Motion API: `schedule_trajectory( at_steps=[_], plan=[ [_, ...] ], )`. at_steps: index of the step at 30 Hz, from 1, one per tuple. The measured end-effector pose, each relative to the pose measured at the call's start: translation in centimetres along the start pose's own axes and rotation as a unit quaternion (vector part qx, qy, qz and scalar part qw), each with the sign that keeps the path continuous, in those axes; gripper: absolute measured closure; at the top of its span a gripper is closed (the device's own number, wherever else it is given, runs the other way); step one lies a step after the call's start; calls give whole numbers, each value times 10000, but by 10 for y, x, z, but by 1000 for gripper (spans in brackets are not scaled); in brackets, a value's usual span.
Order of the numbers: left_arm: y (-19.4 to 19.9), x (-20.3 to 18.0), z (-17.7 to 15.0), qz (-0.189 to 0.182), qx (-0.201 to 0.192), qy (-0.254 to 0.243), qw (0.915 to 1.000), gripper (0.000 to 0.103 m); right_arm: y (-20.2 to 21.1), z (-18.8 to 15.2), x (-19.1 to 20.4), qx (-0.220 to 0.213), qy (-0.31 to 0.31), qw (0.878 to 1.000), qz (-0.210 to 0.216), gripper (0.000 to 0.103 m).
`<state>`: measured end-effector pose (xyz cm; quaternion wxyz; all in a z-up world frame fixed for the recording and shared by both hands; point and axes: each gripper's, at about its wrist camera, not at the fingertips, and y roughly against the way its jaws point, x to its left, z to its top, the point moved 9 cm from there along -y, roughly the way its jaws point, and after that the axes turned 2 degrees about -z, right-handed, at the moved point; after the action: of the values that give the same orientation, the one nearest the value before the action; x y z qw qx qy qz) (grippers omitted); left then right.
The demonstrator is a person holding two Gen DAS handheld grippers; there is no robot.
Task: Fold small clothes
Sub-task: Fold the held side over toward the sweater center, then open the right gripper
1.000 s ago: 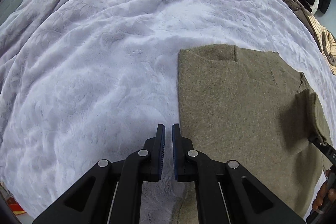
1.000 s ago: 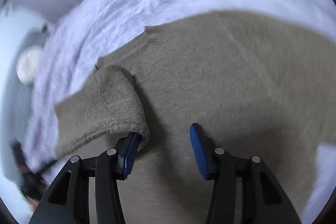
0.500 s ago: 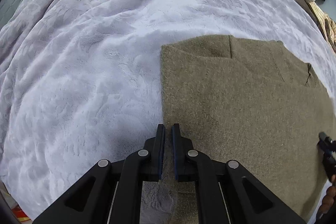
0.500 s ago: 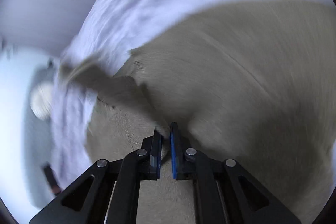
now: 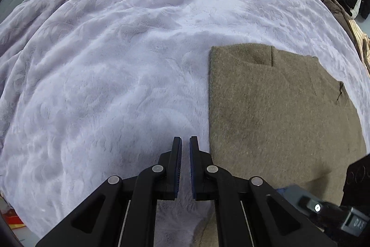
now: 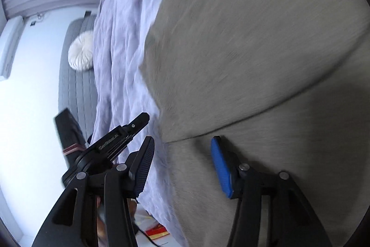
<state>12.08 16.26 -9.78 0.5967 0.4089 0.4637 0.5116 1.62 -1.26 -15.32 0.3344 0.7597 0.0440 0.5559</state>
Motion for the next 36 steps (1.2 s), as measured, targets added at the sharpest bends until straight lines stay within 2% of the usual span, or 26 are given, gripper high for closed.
schedule_trajectory(
  at_steps=[1,2,3,4,6,8,10,12,13,15,16,17,19,22,23,24,25,27,30,32,33,35,36],
  plan=[
    [0,2,-4,24,21,-51,10000,95,-8,-1,1,-45,-54,10000,-30,50],
    [1,6,-7,33,30,-65,10000,95,-14,2,2,-153,-105,9998,-25,59],
    [4,10,-9,-10,12,-27,10000,95,-19,9,7,-242,-180,9995,-16,73],
    [7,14,-9,-55,-17,9,10000,95,-22,12,9,-281,-276,9992,-12,97],
    [12,20,-7,-64,-104,38,9999,95,-24,10,17,-368,-295,9988,111,97],
    [10,22,-6,-35,-113,-16,9999,95,-34,4,22,-268,-146,9995,-38,97],
    [5,20,-10,-25,-1,-63,10000,95,-45,-5,12,-120,-266,9993,-232,97],
    [6,12,-12,-150,20,-117,9998,95,-40,-11,7,-44,-330,9991,-265,96],
    [7,7,-11,-174,1,-185,9997,95,-32,-12,8,-14,-182,9990,-412,94],
    [10,-5,-10,-247,-50,-347,9991,95,5,-7,8,-281,321,9951,-888,77],
    [11,-12,-8,-316,-65,-397,9987,95,28,-1,4,-528,445,9921,-1044,47],
    [12,-19,-7,-384,-72,-447,9982,95,55,7,-6,-848,435,9881,-1210,27],
    [11,-32,-3,-460,-91,-530,9975,95,110,30,-33,-1454,46,9784,-1468,26],
    [10,-47,2,-480,-90,-559,9972,95,159,65,-74,-1952,-662,9655,-1594,32],
    [10,-49,3,-472,-99,-539,9974,95,164,73,-82,-1983,-846,9646,-1516,43],
    [12,-50,5,-459,-112,-514,9976,95,169,84,-92,-2014,-1071,9635,-1402,56],
    [13,-50,7,-456,-127,-494,9977,95,172,91,-98,-1978,-1192,9628,-1401,98],
    [12,-50,9,-377,-162,-534,9977,95,184,97,-91,-2107,-945,9633,-1370,97],
    [-8,-51,2,-224,71,-659,9976,95,196,91,-81,-2214,-261,9585,-1774,97],
    [-13,-53,0,-116,79,-711,9974,95,189,83,-102,-1984,-515,9584,-1988,97],
    [-10,-53,0,-40,41,-750,9972,95,184,79,-114,-1830,-720,9629,-1846,97],
    [-3,-55,0,-11,-1,-779,9970,95,186,72,-122,-1821,-905,9680,-1470,96],
    [-1,-56,-2,-55,30,-804,9967,95,190,69,-121,-1799,-851,9689,-1474,95]
  ],
)
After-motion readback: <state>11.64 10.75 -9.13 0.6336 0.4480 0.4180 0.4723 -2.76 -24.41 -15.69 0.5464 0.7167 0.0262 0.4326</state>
